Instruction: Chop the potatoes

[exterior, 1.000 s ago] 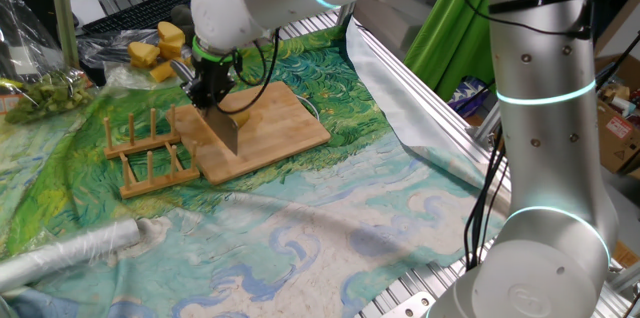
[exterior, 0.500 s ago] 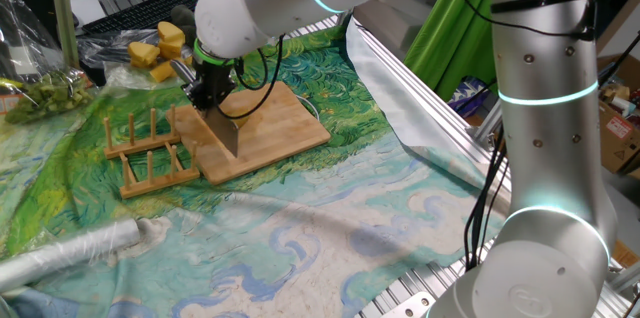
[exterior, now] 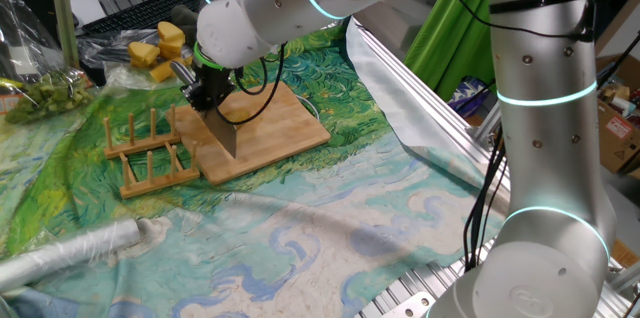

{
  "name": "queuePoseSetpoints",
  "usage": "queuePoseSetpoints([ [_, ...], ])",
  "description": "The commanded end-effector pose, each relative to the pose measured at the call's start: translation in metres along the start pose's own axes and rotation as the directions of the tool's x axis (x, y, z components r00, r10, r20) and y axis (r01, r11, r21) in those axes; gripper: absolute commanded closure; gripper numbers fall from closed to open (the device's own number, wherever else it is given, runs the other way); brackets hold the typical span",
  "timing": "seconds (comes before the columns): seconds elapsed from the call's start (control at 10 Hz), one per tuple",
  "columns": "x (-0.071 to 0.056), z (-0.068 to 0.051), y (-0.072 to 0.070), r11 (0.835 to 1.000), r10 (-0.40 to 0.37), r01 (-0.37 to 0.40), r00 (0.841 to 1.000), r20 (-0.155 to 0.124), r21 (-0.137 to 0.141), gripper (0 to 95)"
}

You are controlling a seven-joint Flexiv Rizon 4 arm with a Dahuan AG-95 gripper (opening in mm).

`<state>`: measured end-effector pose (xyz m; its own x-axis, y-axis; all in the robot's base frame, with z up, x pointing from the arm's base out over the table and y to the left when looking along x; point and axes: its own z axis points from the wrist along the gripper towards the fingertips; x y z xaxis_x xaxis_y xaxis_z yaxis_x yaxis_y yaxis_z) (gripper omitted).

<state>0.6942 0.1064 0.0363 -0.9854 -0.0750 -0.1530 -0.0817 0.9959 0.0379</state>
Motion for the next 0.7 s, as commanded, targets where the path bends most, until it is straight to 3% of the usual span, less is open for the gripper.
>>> queuePoseSetpoints([
  [0.1, 0.0007, 0.0056, 0.0003, 1.0, -0.004, 0.004, 1.0, 0.007, 0.008, 95.0],
  [0.2, 0.0013, 0.0059, 0.0004, 1.0, -0.004, 0.004, 1.0, 0.004, 0.009, 95.0],
  [0.3, 0.002, -0.0006, 0.0014, 1.0, -0.006, 0.006, 1.0, -0.02, 0.009, 95.0],
  [0.7, 0.0042, 0.0026, 0.0035, 1.0, -0.005, 0.006, 1.0, -0.025, 0.017, 95.0],
])
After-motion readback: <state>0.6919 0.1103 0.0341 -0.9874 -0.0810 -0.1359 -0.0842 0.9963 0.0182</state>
